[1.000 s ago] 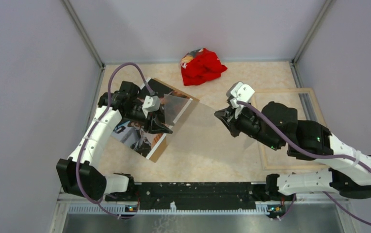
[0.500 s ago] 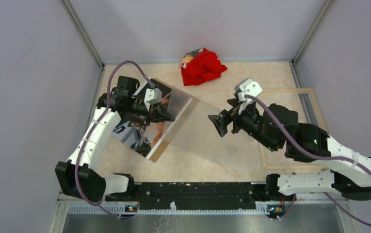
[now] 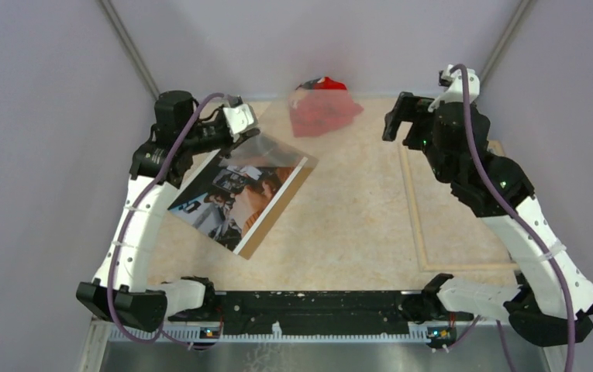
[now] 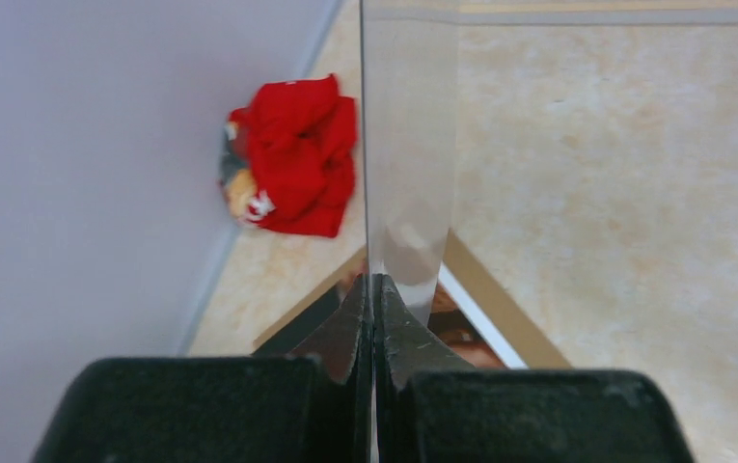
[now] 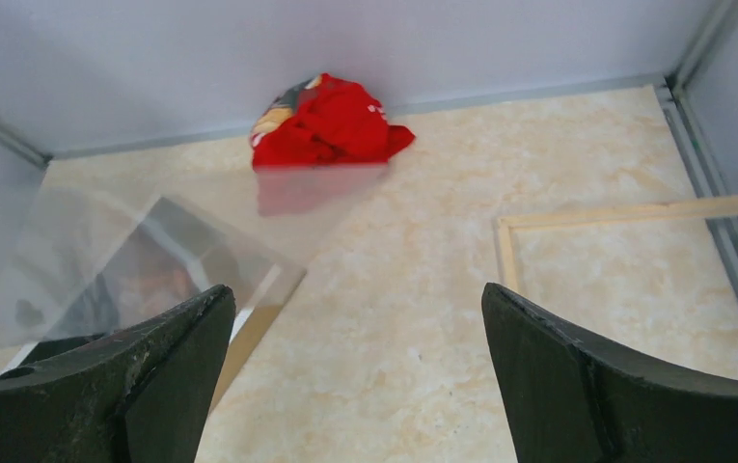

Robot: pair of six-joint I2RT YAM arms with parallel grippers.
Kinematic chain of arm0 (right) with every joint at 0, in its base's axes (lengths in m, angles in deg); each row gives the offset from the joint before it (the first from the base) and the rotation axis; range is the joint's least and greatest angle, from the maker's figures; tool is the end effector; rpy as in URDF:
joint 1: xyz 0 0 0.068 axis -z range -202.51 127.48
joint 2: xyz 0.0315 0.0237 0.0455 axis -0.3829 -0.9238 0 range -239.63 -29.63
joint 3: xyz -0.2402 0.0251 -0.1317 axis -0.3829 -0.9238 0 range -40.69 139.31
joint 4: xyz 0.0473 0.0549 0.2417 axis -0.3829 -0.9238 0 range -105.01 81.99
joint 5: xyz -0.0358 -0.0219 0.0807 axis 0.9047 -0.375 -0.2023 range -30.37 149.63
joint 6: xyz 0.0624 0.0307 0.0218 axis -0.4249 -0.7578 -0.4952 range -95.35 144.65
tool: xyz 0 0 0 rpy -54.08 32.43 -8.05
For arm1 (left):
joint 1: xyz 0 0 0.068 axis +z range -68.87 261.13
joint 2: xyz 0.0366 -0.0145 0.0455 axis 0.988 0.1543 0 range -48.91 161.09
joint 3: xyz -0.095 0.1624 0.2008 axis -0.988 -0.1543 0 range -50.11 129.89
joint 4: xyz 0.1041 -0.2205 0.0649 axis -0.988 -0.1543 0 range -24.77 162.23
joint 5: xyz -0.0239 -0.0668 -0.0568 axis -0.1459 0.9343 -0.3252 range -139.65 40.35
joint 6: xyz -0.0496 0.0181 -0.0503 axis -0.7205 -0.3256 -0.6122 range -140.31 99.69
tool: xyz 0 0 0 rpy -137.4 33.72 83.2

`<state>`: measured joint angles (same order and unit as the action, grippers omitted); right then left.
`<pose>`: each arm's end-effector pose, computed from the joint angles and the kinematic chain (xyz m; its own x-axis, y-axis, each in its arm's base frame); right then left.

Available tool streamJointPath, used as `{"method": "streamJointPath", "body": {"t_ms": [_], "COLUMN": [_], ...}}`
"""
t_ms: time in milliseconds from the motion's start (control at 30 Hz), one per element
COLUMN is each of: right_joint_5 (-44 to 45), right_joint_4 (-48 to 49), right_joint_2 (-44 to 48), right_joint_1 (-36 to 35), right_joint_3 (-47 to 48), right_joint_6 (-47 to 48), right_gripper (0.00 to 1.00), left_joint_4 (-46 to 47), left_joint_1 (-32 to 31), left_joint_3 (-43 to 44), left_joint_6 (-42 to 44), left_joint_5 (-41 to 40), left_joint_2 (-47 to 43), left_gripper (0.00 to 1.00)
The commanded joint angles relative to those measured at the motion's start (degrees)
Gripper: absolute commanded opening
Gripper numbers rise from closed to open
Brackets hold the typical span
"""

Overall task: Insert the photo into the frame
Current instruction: Pick up the photo frame item at the center of the board, then move the photo frame to the center of the board.

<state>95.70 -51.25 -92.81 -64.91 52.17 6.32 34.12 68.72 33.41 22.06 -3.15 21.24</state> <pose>0.1673 0.1045 0.4910 -0.2029 0.1590 -0.9662 -0.0616 0.9827 0.1746 0.2343 -0.0965 0.4284 0.2314 0.4241 -0.8756 0.8600 0.3316 0.3879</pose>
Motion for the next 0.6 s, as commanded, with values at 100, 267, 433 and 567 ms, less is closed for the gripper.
{"method": "streamJointPath", "body": {"t_ms": [100, 267, 433, 567], "right_joint_5": [-10.9, -14.8, -16.8, -17.1], "right_joint_4": [-1.1, 3.3, 9.3, 12.4], "right_joint_2": [-1.5, -2.5, -4.7, -7.5], "right_joint_1": [15.6, 24.4, 25.4, 25.8], "right_joint_3": [-9.7, -24.5, -36.0, -41.4], "right_joint_6": [-7.3, -7.8, -9.7, -10.9], "right_gripper": [0.99, 0.99, 0.99, 0.99], "left_joint_4": [7.5, 9.0, 5.9, 5.2], "left_joint_1": [0.5, 0.5, 0.5, 0.5], "left_joint_3": [6.1, 7.0, 8.9, 8.5], "left_joint_6": [0.6, 2.8, 0.2, -0.8], "left_joint_5": [-22.0, -24.0, -23.1, -22.3], "left_joint_2": [0.5, -0.8, -0.5, -1.2], "left_gripper": [0.00, 0.00, 0.00, 0.00]}}
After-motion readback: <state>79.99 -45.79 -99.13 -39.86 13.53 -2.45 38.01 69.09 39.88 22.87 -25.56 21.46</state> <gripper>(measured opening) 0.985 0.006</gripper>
